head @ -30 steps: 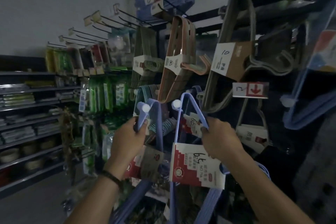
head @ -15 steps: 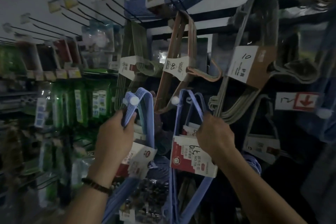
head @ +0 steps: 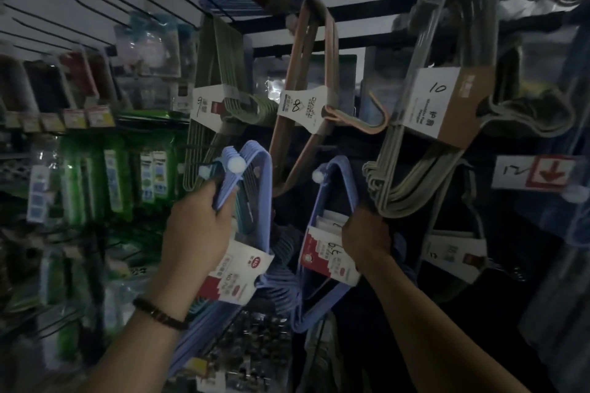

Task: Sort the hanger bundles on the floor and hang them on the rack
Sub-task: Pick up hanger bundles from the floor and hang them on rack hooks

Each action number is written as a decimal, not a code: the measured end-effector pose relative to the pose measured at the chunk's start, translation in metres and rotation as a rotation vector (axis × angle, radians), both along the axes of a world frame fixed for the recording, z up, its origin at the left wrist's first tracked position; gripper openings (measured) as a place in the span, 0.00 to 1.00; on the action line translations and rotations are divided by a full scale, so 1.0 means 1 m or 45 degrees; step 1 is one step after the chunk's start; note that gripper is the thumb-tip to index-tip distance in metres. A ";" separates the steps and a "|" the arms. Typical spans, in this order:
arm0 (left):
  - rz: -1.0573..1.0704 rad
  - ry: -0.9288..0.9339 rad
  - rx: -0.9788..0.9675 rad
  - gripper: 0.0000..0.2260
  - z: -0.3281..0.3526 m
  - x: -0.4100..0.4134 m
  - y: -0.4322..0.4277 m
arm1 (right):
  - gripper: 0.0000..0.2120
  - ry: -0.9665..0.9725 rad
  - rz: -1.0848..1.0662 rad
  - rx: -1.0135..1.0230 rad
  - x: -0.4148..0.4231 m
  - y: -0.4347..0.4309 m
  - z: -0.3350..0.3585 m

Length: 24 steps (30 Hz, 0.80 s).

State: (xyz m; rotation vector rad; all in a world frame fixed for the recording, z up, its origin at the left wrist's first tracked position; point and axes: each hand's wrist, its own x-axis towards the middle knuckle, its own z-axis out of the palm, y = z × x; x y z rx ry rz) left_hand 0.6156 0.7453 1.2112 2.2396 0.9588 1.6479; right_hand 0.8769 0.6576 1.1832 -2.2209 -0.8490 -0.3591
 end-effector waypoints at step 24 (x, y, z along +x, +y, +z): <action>-0.397 -0.163 -0.155 0.14 -0.034 0.080 -0.024 | 0.23 -0.282 0.447 0.141 -0.069 -0.060 -0.034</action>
